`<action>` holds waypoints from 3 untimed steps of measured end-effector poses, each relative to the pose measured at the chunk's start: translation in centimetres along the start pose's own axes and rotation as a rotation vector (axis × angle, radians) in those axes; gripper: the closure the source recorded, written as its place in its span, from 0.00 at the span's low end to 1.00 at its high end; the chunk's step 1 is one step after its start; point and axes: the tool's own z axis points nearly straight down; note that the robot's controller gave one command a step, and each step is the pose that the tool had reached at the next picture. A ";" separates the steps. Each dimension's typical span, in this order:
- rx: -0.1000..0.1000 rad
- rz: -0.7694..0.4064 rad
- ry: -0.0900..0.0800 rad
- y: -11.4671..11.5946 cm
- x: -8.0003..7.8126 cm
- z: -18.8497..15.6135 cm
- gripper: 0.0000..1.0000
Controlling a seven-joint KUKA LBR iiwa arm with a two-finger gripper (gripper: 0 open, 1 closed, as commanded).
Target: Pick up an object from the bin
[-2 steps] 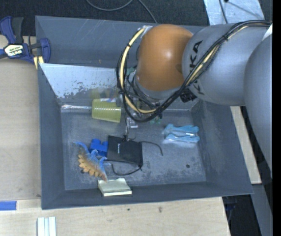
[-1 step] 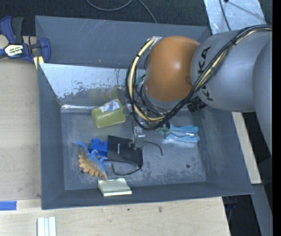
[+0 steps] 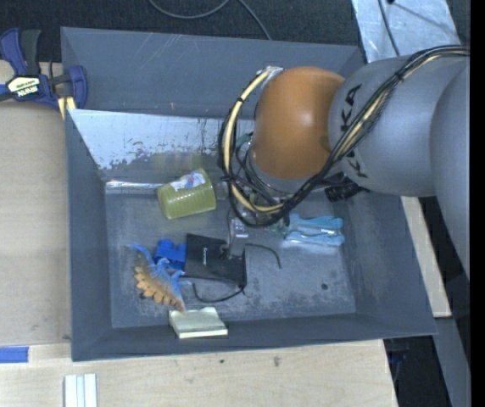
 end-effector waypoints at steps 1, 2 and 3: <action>0.001 0.011 0.009 -0.2 1.0 6.8 0.00; -0.004 0.136 -0.015 -0.6 2.3 6.8 1.00; -0.004 0.136 -0.015 -0.6 2.3 6.8 1.00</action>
Offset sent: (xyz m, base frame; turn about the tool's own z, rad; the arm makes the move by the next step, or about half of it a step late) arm -0.0271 -0.0043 -0.0730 0.1366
